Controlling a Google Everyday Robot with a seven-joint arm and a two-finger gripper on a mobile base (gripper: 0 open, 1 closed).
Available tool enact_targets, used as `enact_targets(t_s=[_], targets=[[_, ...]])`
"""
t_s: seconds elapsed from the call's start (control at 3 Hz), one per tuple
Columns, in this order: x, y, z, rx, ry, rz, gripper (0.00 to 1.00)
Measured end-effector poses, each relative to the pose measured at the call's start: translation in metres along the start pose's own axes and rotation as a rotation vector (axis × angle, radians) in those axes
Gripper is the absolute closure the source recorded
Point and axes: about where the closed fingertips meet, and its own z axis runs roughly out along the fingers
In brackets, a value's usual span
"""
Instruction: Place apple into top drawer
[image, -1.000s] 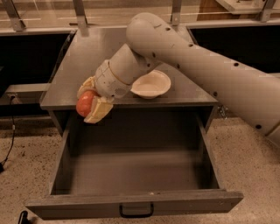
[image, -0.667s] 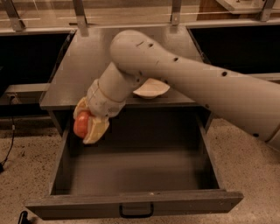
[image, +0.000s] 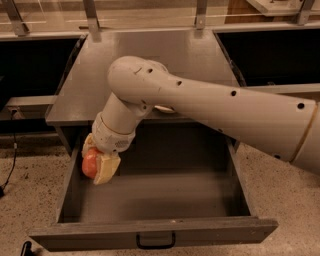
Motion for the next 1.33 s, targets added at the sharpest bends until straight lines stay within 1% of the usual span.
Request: enact_targets(t_s=[0.33,0.67,1.0,1.33], targets=[[0.003,0.004,-0.001,0.034,0.017,0.008,1.00],[0.036,0.019,0.024,0.073,0.034,0.123,1.00],[0.076,0.019,0.067,0.133,0.028,0.262,1.00],[0.102,0.010,0.091,0.189,0.004,0.327,1.00]])
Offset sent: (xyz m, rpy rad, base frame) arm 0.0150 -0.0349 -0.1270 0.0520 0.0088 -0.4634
